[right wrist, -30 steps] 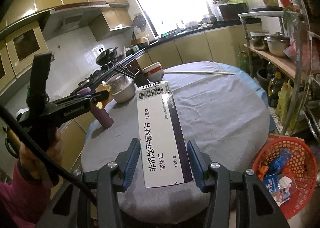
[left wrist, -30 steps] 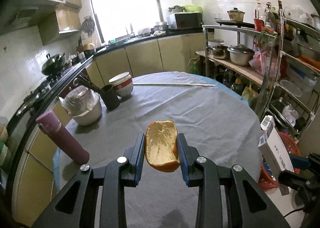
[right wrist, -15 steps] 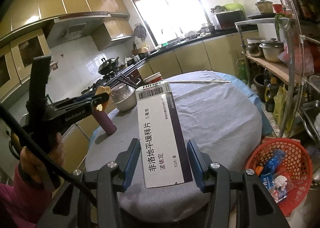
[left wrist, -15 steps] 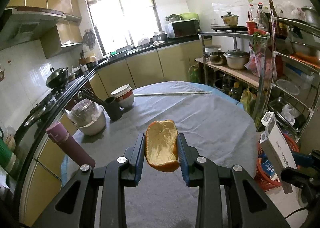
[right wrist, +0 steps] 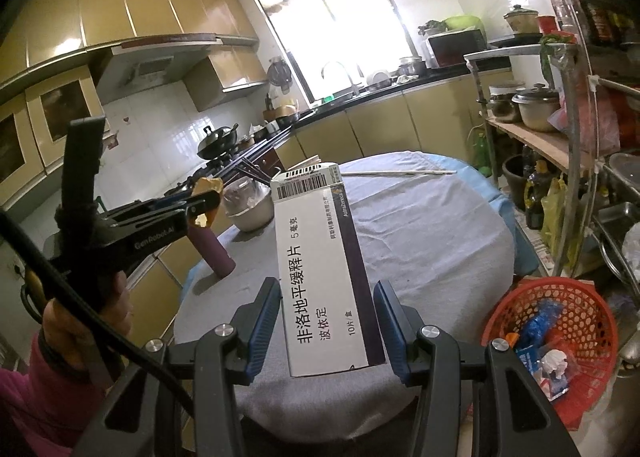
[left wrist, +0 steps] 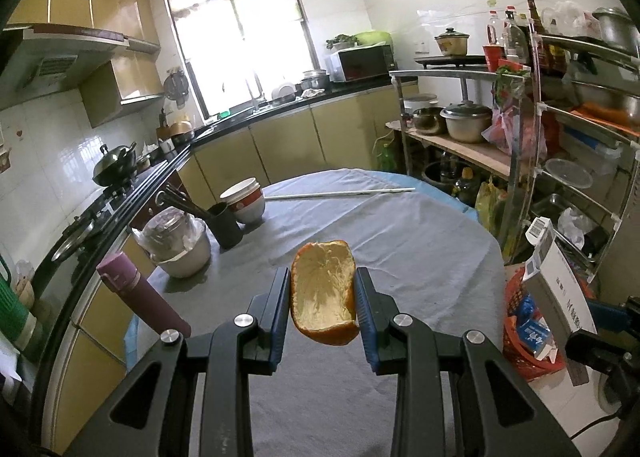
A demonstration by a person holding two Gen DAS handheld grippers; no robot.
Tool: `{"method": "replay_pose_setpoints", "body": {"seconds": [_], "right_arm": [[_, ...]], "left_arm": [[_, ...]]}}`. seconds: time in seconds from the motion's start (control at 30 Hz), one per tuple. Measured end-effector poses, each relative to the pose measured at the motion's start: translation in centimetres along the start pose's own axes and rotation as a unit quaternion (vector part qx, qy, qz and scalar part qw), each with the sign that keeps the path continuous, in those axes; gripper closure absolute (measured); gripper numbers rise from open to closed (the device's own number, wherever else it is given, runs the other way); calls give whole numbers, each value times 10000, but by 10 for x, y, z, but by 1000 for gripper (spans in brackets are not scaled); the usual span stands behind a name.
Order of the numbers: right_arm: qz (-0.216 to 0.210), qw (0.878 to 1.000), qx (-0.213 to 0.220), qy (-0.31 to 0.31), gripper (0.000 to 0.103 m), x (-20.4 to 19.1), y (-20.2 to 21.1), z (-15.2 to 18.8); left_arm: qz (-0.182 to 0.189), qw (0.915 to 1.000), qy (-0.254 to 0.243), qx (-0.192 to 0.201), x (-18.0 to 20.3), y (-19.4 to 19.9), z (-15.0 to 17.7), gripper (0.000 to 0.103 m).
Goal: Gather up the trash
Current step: 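Carry the orange peel and white-purple box over the red basket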
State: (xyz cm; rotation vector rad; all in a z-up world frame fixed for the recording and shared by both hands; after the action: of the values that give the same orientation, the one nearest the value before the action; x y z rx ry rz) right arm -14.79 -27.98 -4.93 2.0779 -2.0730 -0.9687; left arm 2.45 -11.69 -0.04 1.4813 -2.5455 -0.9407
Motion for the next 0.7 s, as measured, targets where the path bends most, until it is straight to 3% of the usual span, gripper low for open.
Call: {"method": "replay_pose_setpoints", "body": {"seconds": [0.7], "right_arm": [[144, 9992, 278, -238, 52, 19, 35, 3]], "left_arm": [[159, 9993, -327, 81, 40, 7, -10, 70]]}}
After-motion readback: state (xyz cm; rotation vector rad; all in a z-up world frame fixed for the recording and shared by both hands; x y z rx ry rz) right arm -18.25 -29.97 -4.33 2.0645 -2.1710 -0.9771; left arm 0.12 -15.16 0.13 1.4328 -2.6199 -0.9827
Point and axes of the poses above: each gripper's, at about its wrist camera, not at the fingertips, and y roughly against the way its jaws point, x to its right, z to its underside, the point moved 3 cm from there along -y, roughly the way its jaws point, and after that the axes turned 1 degree about -y, right-handed, at the moved point
